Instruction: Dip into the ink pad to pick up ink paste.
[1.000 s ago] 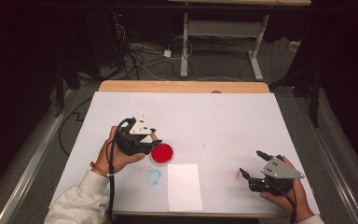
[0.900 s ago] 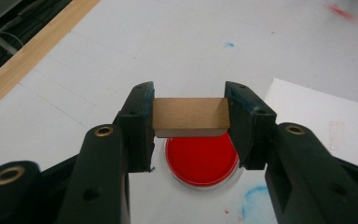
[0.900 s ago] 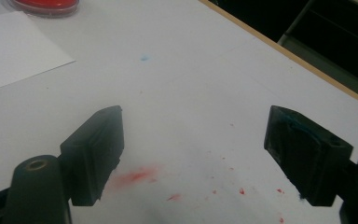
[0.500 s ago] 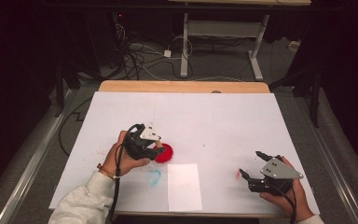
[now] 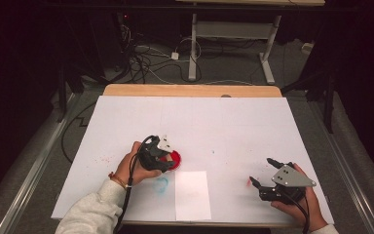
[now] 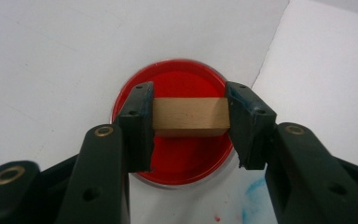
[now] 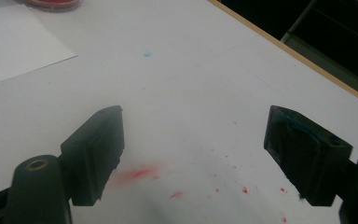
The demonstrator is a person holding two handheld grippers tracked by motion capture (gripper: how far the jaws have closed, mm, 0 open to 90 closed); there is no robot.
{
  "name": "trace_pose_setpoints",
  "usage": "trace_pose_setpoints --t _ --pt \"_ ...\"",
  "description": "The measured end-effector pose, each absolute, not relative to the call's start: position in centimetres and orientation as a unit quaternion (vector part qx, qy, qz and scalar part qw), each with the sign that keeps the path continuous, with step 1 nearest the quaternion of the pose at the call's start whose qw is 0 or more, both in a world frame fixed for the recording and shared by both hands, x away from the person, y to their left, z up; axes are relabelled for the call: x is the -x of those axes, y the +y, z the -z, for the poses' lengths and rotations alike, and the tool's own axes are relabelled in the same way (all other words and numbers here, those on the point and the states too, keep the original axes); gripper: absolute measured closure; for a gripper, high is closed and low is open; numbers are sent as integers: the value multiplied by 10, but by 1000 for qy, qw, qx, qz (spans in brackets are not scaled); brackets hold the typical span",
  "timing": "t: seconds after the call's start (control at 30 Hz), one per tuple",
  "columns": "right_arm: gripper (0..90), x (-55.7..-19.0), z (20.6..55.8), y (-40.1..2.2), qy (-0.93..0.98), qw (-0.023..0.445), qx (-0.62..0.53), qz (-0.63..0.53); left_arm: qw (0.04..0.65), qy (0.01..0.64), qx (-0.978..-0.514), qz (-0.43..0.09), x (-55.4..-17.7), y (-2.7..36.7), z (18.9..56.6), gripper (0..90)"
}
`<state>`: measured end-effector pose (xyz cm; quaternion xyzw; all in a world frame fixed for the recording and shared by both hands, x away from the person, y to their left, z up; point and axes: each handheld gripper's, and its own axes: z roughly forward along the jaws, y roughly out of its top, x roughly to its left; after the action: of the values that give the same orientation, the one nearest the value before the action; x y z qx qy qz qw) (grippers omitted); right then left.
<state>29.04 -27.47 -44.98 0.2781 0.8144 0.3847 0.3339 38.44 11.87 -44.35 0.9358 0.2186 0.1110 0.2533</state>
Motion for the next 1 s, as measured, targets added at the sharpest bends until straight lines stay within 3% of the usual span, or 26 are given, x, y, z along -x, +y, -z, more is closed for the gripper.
trace_pose_setpoints --t 1.0 --pt "206 -291 451 -274 817 332 -276 -382 249 234 -935 -96 -390 118 448 534"
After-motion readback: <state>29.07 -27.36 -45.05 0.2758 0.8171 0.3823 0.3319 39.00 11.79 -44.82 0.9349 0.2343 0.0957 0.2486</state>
